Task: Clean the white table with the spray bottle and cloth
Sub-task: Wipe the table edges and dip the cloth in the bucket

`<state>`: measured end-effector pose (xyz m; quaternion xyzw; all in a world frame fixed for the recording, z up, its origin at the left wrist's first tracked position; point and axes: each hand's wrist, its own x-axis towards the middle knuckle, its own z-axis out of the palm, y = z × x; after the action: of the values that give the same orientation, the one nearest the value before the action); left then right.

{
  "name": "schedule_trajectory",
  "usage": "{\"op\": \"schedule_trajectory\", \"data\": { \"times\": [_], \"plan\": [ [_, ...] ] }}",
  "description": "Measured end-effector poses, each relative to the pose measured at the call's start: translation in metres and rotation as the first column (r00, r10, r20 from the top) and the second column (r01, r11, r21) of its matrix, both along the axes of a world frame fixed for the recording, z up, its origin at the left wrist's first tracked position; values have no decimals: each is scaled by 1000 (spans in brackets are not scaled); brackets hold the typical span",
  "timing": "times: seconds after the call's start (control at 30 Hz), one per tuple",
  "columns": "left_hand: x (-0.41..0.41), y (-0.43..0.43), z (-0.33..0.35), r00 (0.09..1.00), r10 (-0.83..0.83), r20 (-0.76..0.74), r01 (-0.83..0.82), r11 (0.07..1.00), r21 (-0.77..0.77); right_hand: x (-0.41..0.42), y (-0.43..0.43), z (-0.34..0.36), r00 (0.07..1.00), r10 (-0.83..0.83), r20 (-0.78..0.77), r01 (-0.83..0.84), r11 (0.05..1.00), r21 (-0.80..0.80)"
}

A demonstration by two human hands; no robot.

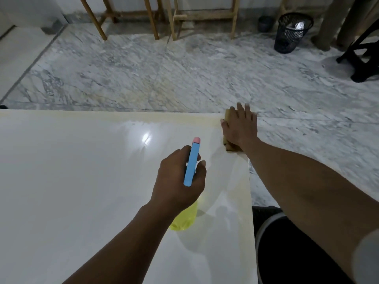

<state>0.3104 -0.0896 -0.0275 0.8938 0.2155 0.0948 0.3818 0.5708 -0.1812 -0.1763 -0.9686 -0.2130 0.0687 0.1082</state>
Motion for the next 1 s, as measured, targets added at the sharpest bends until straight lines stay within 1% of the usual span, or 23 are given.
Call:
{"op": "schedule_trajectory", "data": {
  "times": [0.1, 0.2, 0.27, 0.47, 0.6, 0.73, 0.83, 1.0],
  "plan": [
    [1, -2, -7, 1000, -8, 21, 9, 999, -39, -4, -3, -21, 999, 0, 48, -4, 997, 80],
    [-2, -5, -13, 1000, -8, 10, 8, 998, -62, -3, -5, -24, 998, -4, 58, -3, 992, 124],
    [-5, -7, -13, 1000, -3, 1, 3, 998, -66, -4, -5, -25, 997, -3, 78, -7, 991, 132],
    [-19, -17, -15, 998, -50, -24, 49, 998, -36, -31, -16, -26, 998, -23, 65, 14, 990, 137],
    [-33, -26, -19, 998, -63, -32, 62, 998, -23, -71, -29, -26, 998, -29, 53, 21, 990, 136],
    [-50, -39, -14, 995, -91, -32, 89, 994, -66, -113, -45, -26, 998, -43, 52, 36, 992, 121],
    [-66, -48, -10, 993, -113, -30, 111, 993, -49, -156, -62, -28, 998, -50, 43, 45, 991, 123],
    [-116, -68, 0, 988, -154, 8, 154, 988, -7, -243, -95, -28, 997, -62, 49, 56, 992, 112]
  ]
}}
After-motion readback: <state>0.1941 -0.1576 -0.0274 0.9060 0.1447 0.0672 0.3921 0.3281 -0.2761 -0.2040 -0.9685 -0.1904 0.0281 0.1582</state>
